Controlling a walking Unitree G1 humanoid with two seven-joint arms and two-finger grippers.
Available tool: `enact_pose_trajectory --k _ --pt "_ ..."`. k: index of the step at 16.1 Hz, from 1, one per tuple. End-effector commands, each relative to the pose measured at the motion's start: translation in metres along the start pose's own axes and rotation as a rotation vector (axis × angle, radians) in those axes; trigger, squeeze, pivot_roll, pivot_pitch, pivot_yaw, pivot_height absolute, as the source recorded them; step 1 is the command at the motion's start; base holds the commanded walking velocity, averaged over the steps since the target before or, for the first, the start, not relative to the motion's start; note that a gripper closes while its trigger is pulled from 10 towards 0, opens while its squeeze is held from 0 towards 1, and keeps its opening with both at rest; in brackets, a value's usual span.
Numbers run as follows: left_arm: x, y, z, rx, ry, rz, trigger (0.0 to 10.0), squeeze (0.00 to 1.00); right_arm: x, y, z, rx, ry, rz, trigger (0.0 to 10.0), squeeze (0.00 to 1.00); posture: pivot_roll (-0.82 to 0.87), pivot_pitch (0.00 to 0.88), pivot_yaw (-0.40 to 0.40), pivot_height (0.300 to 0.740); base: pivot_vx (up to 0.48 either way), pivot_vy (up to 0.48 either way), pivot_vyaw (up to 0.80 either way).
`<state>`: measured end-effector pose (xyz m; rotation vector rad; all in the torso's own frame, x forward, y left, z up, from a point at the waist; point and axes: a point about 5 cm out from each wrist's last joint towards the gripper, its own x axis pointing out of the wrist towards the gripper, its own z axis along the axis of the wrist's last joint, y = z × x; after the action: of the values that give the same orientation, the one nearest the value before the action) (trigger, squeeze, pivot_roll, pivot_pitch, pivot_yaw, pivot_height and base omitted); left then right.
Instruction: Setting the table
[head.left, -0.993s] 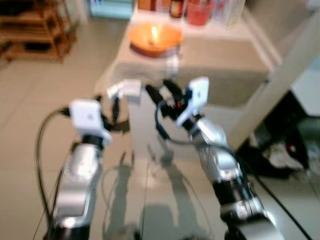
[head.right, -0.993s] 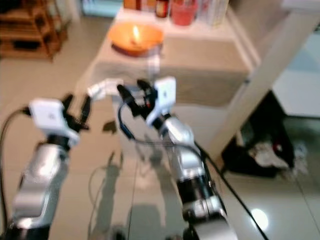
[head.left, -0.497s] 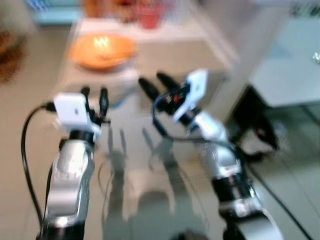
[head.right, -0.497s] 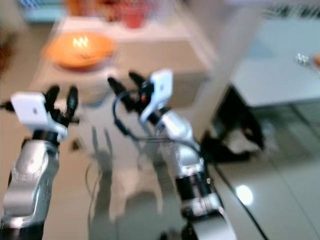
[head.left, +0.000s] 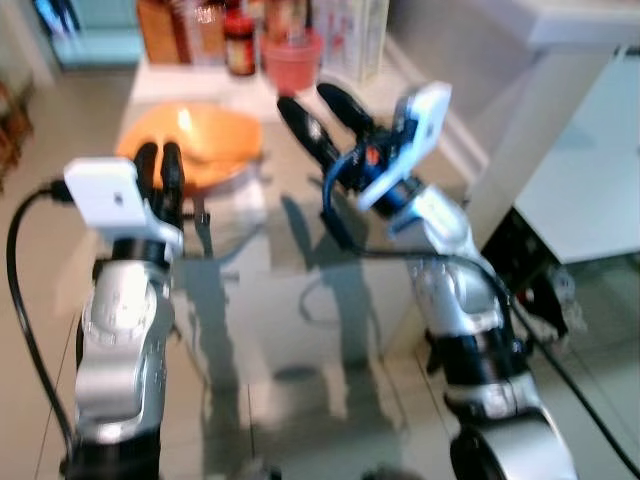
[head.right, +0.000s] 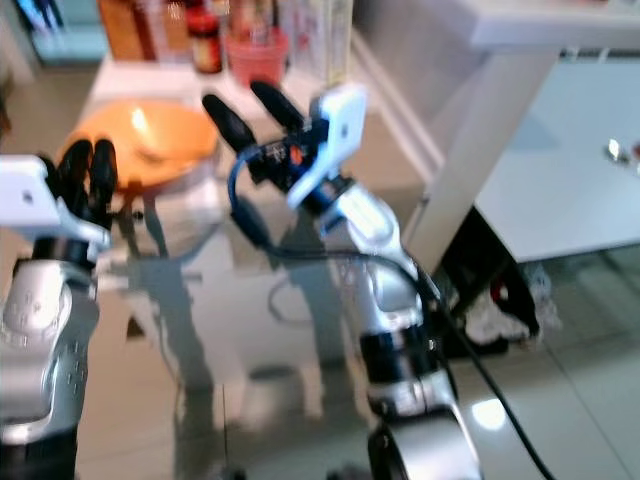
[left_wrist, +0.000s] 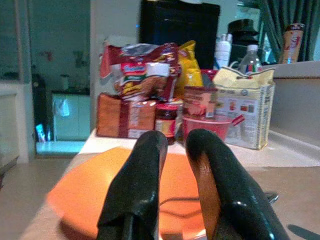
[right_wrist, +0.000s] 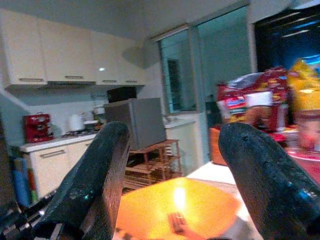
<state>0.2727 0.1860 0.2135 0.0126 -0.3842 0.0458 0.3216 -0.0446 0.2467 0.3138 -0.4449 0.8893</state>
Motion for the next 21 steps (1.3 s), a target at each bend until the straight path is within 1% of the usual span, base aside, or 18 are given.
enact_pose_trajectory --k 1,2,3,4,5,6,8,9,10,12,13,14,15,16,17,18,19,21 --pt "0.0 -0.003 0.001 0.001 0.001 0.015 0.0 0.0 -0.008 -0.002 -0.005 0.02 0.041 0.015 10.0 0.0 0.0 0.069 -0.02 0.74 0.371 0.0 0.0" --pt "0.0 0.0 0.0 0.009 0.008 0.039 0.0 0.0 -0.011 -0.001 -0.01 0.034 0.064 0.027 10.0 0.0 0.0 0.071 -0.021 0.74 0.326 0.0 0.0" --pt "0.0 0.003 -0.001 0.003 0.016 0.067 0.0 0.0 -0.014 0.0 -0.013 0.066 0.077 0.042 10.0 0.0 0.0 0.073 -0.02 0.74 0.0 0.0 0.0" --pt "-0.001 0.006 -0.002 0.006 0.023 0.091 10.0 0.0 -0.023 -0.001 -0.019 0.181 0.082 0.066 10.0 0.0 0.0 0.075 -0.021 0.74 0.0 0.0 0.0" --pt "-0.001 0.007 -0.003 0.012 0.028 0.107 10.0 0.0 -0.03 -0.002 -0.025 0.237 0.101 0.081 10.0 0.0 -0.01 0.075 -0.018 0.74 0.0 0.0 0.0" --pt "-0.001 0.009 -0.004 0.021 0.037 0.132 10.0 0.0 -0.045 -0.005 -0.037 0.367 0.115 0.114 10.0 0.0 -0.01 0.076 -0.017 0.74 0.0 0.0 0.0" --pt "-0.001 0.011 -0.004 0.021 0.036 0.141 10.0 0.0 -0.05 -0.008 -0.042 0.42 0.106 0.124 10.0 0.0 0.0 0.078 -0.012 0.74 0.0 0.0 0.0" --pt "0.0 0.012 -0.002 0.021 0.032 0.148 10.0 0.0 -0.047 -0.009 -0.045 0.39 0.107 0.143 10.0 0.0 0.0 0.079 -0.007 0.74 0.0 0.0 0.0" --pt "0.0 0.012 -0.002 0.021 0.032 0.148 10.0 0.0 -0.047 -0.009 -0.045 0.39 0.107 0.143 10.0 0.0 0.0 0.079 -0.007 0.74 0.0 0.0 0.0" --pt "-0.002 0.012 -0.001 0.027 0.033 0.152 10.0 0.0 -0.038 -0.013 -0.047 0.313 0.116 0.15 10.0 0.0 0.01 0.082 -0.006 0.74 0.0 0.0 0.0" --pt "-0.004 0.011 -0.002 0.036 0.04 0.14 10.0 0.0 -0.028 -0.015 -0.046 0.248 0.118 0.158 10.0 0.0 0.02 0.083 -0.007 0.74 0.0 0.0 0.0" --pt "-0.006 0.01 -0.003 0.041 0.044 0.134 10.0 0.0 -0.026 -0.015 -0.047 0.22 0.129 0.162 10.0 0.0 0.03 0.081 -0.009 0.74 0.0 0.0 0.0" --pt "-0.007 0.007 -0.005 0.039 0.053 0.122 10.0 0.0 -0.023 -0.02 -0.052 0.145 0.167 0.122 10.0 0.0 0.03 0.084 -0.014 0.74 0.0 0.0 0.0" --pt "-0.008 0.006 -0.005 0.037 0.055 0.117 10.0 0.0 -0.023 -0.023 -0.054 0.121 0.176 0.099 10.0 0.0 0.03 0.084 -0.014 0.74 0.0 0.0 0.0" --pt "-0.01 0.003 -0.006 0.036 0.059 0.101 10.0 0.0 -0.019 -0.04 -0.05 0.058 0.155 -0.015 10.0 0.0 0.04 0.09 -0.016 0.74 0.0 0.0 0.0" --pt "-0.011 0.001 -0.007 0.033 0.066 0.095 10.0 0.0 -0.017 -0.045 -0.047 0.066 0.128 -0.037 10.0 0.0 0.04 0.09 -0.016 0.74 0.0 0.0 0.0" --pt "-0.012 0.0 -0.007 0.032 0.069 0.088 10.0 0.0 -0.015 -0.046 -0.045 0.082 0.113 -0.029 10.0 0.0 0.05 0.095 -0.015 0.74 0.0 0.0 0.0" --pt "-0.014 -0.003 -0.007 0.034 0.073 0.08 10.0 0.0 -0.01 -0.043 -0.047 0.089 0.106 0.012 10.0 0.0 0.05 0.101 -0.014 0.74 0.0 0.0 0.0"
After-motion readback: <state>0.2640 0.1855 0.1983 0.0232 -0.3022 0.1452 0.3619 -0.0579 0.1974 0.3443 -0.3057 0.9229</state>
